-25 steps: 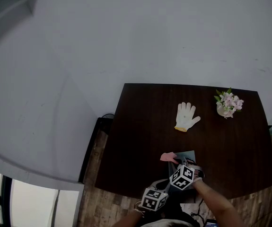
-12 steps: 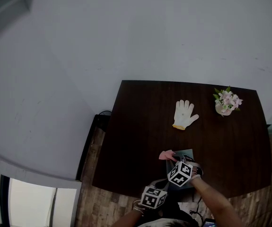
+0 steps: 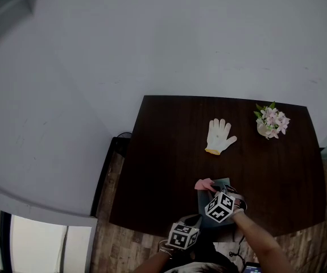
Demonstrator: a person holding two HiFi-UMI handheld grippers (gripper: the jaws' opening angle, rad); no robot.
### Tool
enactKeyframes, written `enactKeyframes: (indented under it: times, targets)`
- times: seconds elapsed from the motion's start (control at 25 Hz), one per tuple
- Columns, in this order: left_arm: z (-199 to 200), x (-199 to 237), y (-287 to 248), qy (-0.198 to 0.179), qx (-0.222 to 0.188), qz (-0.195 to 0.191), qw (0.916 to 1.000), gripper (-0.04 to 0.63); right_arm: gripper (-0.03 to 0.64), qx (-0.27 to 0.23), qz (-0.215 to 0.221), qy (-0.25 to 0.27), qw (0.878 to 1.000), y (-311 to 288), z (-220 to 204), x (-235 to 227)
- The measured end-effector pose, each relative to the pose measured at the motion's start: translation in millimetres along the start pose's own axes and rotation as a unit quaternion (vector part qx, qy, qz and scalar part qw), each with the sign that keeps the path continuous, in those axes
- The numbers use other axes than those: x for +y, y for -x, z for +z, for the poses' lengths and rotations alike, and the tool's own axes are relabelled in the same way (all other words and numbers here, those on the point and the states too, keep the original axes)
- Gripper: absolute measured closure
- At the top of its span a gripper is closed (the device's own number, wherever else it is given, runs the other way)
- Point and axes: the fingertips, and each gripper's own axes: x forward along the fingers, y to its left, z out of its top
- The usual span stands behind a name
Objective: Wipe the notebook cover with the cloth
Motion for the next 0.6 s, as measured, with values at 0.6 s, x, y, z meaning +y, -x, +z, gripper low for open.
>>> enactKeyframes:
  times: [0.6]
  targets:
    - [-0.8, -1.6, -3.9, 0.001, 0.017, 0.002, 0.9998, 0.577, 0.572, 0.012, -0.022, -0.029, 0.999, 10.3, -27.6, -20.2]
